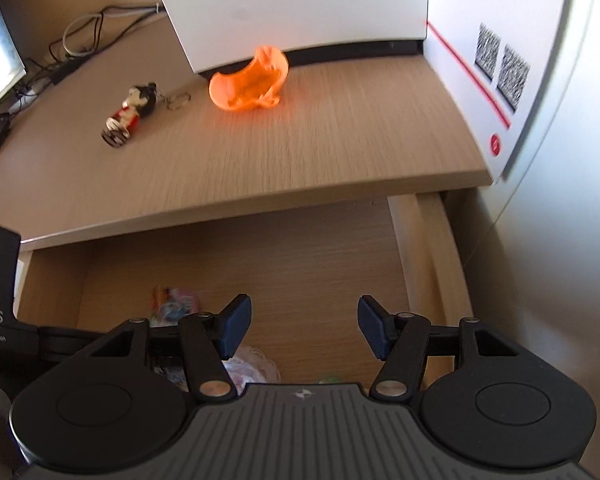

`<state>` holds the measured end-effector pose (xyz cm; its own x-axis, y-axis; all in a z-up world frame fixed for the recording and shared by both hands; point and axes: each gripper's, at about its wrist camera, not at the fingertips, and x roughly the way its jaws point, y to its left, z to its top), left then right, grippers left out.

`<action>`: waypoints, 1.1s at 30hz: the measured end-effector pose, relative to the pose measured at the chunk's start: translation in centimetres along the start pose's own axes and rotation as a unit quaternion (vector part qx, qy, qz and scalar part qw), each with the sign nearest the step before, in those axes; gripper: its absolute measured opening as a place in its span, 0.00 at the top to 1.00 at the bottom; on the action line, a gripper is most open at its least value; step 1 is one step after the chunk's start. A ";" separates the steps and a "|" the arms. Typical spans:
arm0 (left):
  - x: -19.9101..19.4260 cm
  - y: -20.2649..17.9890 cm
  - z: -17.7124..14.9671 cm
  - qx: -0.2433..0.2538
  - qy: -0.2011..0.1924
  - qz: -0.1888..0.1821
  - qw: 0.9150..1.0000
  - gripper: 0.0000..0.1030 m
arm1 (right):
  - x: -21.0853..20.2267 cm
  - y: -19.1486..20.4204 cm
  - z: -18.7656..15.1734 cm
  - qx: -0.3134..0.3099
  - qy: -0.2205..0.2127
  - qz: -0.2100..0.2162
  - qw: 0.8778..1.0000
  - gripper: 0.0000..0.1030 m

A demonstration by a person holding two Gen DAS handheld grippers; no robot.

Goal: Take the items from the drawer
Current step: 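Release the keychain figure on the desk with the left tool, then grasp the pink Volcano box with the left tool while the right tool grasps the lace tissue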

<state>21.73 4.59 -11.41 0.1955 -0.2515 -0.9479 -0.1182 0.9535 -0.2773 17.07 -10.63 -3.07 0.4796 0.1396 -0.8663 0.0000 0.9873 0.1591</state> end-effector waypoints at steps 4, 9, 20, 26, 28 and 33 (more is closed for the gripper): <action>0.0 -1.7 0.3 0.058 -0.015 0.026 0.998 0.55 | 0.4 -0.5 0.1 0.009 0.004 -0.009 1.000 0.42; -0.2 -3.2 -0.1 0.135 -0.024 0.070 0.988 0.64 | 0.4 -0.9 0.1 0.016 0.002 -0.020 1.000 0.42; -4.6 2.3 -2.2 0.098 0.000 0.002 0.995 0.75 | -0.2 0.0 0.4 -0.005 -0.007 -0.020 1.000 0.42; -9.6 5.5 -2.5 0.081 -0.018 -0.036 0.996 0.75 | -0.3 1.2 0.8 -0.023 -0.005 -0.011 1.000 0.42; -10.6 5.5 -2.4 0.077 -0.023 -0.039 0.996 0.75 | -0.4 1.6 0.9 -0.028 -0.005 -0.007 1.000 0.42; -13.9 7.6 -2.8 0.058 -0.058 -0.050 0.995 0.75 | -0.7 2.9 0.8 -0.046 -0.002 0.002 0.999 0.41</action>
<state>15.37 14.90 -0.82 0.3117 -0.3311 -0.8906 0.0186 0.9393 -0.3426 17.44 -7.93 -1.59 0.4834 0.1431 -0.8636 -0.0822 0.9896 0.1179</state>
